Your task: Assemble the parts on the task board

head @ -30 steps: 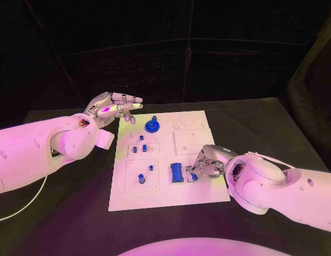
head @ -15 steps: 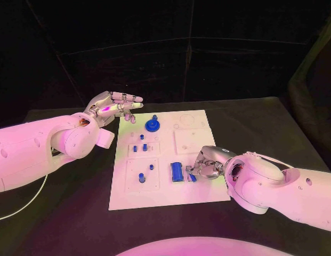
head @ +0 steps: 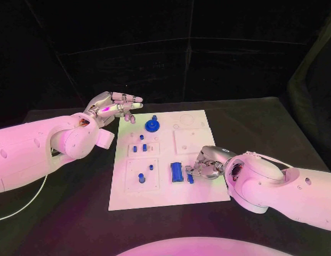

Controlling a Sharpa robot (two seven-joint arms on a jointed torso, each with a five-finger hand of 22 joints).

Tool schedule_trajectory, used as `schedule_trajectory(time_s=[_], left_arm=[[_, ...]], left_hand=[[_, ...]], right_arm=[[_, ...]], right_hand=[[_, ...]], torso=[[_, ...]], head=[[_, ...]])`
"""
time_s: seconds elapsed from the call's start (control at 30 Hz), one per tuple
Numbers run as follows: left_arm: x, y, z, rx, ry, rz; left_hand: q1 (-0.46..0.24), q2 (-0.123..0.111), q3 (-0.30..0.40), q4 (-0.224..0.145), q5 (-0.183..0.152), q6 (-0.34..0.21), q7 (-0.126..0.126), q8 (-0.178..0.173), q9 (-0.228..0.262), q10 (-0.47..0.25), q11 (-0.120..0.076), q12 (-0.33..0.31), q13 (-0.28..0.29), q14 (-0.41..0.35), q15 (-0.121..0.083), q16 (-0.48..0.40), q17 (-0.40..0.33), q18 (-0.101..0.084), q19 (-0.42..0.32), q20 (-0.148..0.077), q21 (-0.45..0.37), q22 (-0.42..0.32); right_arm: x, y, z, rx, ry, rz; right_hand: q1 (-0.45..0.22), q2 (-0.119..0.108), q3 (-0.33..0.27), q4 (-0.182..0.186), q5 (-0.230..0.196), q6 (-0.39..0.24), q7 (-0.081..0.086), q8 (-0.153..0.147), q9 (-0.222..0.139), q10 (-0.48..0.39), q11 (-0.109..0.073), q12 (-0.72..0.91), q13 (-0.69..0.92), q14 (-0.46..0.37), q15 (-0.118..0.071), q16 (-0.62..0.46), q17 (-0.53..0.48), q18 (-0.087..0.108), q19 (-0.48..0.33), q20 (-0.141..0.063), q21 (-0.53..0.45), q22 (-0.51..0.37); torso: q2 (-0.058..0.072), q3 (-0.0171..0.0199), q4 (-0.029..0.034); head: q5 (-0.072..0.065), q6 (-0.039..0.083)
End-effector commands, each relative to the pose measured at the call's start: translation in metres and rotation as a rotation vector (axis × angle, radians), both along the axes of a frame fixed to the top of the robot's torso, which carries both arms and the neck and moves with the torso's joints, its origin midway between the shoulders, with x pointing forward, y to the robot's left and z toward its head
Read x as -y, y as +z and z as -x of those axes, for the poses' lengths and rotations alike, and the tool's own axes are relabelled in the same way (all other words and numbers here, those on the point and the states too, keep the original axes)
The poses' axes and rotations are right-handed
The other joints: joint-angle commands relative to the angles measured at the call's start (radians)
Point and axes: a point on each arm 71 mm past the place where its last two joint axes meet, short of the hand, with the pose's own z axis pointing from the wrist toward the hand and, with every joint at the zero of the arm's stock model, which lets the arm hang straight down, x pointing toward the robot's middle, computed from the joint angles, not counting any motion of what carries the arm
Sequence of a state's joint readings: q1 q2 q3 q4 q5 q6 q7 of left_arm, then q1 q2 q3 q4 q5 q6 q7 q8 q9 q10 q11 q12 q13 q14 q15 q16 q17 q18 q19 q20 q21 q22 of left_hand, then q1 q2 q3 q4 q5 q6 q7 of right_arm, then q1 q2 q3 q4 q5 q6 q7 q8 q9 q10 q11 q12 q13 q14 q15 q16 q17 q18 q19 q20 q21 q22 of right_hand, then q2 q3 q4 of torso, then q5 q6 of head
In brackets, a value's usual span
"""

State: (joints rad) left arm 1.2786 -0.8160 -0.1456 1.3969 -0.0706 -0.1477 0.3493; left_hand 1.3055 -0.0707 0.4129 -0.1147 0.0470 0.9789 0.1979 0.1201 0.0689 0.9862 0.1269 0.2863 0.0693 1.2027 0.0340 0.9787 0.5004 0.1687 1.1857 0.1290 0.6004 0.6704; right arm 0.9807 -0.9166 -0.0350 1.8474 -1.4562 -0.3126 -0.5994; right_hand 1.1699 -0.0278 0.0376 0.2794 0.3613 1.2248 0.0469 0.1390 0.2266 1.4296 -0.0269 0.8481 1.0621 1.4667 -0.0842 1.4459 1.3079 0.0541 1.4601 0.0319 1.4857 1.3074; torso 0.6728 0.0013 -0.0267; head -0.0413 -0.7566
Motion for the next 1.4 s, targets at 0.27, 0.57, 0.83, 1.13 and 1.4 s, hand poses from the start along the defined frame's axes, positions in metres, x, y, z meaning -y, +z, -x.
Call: schedule_trajectory(time_s=[0.27, 0.57, 0.83, 1.13, 1.4], left_arm=[[0.001, 0.001, 0.000, 0.000, -0.009, 0.007], [0.000, 0.001, 0.000, -0.001, -0.008, 0.007], [0.000, 0.001, -0.001, -0.001, -0.007, 0.006], [0.000, 0.001, -0.001, -0.001, -0.007, 0.006], [0.000, 0.001, 0.000, -0.001, -0.007, 0.006]], left_hand=[[0.003, 0.003, 0.000, -0.005, 0.003, -0.004, 0.004, 0.005, -0.001, -0.006, 0.002, 0.002, -0.002, -0.007, 0.000, 0.001, -0.001, 0.014, -0.003, 0.001, -0.004, -0.001], [0.002, 0.004, 0.000, -0.004, 0.003, -0.004, 0.005, 0.006, -0.001, -0.006, 0.003, 0.003, -0.002, -0.008, 0.000, 0.002, -0.002, 0.014, -0.003, 0.001, -0.004, -0.001], [0.002, 0.004, 0.000, -0.004, 0.003, -0.004, 0.005, 0.006, -0.001, -0.006, 0.003, 0.003, -0.002, -0.008, 0.000, 0.002, -0.002, 0.014, -0.003, 0.001, -0.004, -0.001], [0.002, 0.004, 0.000, -0.004, 0.003, -0.004, 0.005, 0.006, -0.001, -0.006, 0.003, 0.003, -0.002, -0.008, 0.000, 0.002, -0.002, 0.014, -0.003, 0.001, -0.004, -0.001], [0.002, 0.004, 0.000, -0.004, 0.003, -0.004, 0.005, 0.006, -0.001, -0.006, 0.003, 0.003, -0.002, -0.008, 0.000, 0.002, -0.002, 0.014, -0.003, 0.001, -0.004, -0.001]], right_arm=[[0.003, 0.008, 0.004, 0.046, 0.002, -0.064], [0.013, 0.007, 0.012, -0.019, 0.073, -0.065], [0.019, 0.006, 0.015, -0.055, 0.099, -0.043], [0.018, 0.002, 0.011, -0.061, 0.092, -0.025], [0.015, 0.000, 0.006, -0.041, 0.066, -0.005]], right_hand=[[-0.067, -0.011, -0.096, 0.009, -0.116, 0.000, 0.001, 0.006, 0.005, 0.001, 0.001, -0.022, -0.002, 0.065, -0.002, -0.003, 0.053, -0.019, 0.014, -0.003, 0.000, 0.135], [0.025, -0.034, -0.130, -0.030, -0.157, -0.016, 0.007, 0.001, 0.007, -0.015, 0.006, -0.060, -0.018, 0.061, 0.002, -0.016, 0.036, -0.016, 0.004, 0.000, -0.009, 0.123], [0.074, -0.036, -0.145, -0.057, -0.181, -0.025, 0.012, -0.002, 0.007, -0.026, 0.010, -0.095, -0.037, 0.058, 0.005, -0.026, 0.022, -0.014, -0.003, 0.003, -0.015, 0.115], [0.077, -0.030, -0.146, -0.057, -0.184, -0.026, 0.012, -0.002, 0.007, -0.027, 0.010, -0.095, -0.036, 0.058, 0.005, -0.026, 0.022, -0.014, -0.002, 0.003, -0.015, 0.116], [0.083, -0.017, -0.148, -0.057, -0.183, -0.024, 0.012, -0.001, 0.008, -0.025, 0.010, -0.092, -0.034, 0.059, 0.006, -0.026, 0.023, -0.014, -0.001, 0.004, -0.015, 0.117]], torso=[[-0.001, 0.0009, -0.0017], [-0.001, -0.0002, -0.0018], [0.000, 0.0002, -0.0003], [0.000, -0.0003, 0.0009], [0.000, 0.0000, -0.0001]], head=[[0.000, 0.003], [-0.001, 0.003], [-0.003, 0.004], [-0.002, 0.002], [-0.001, -0.001]])
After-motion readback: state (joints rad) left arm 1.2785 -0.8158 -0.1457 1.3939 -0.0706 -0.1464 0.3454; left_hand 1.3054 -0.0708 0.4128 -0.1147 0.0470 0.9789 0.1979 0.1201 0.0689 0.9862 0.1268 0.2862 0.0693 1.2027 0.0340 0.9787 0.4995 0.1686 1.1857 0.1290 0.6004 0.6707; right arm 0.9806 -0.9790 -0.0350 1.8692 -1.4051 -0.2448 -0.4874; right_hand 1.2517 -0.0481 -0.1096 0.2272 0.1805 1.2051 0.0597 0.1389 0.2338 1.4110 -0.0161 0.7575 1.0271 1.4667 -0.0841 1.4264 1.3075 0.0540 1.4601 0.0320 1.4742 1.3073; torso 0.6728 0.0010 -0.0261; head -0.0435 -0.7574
